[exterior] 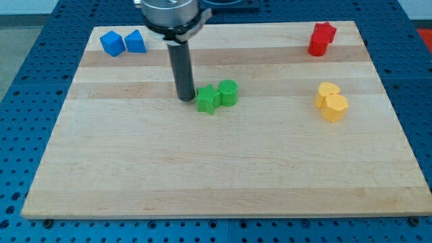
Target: Move the green star to the left side of the yellow hexagon
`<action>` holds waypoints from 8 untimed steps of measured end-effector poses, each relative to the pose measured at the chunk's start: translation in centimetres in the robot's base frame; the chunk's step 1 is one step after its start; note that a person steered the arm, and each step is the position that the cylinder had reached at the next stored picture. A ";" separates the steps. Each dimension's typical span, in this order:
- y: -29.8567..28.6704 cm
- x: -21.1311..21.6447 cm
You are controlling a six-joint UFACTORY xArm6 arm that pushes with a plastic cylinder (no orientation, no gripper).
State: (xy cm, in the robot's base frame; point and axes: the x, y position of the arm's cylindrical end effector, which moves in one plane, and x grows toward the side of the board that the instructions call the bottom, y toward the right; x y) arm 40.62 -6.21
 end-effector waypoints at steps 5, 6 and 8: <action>13.2 4.0; 15.1 4.1; 13.0 4.1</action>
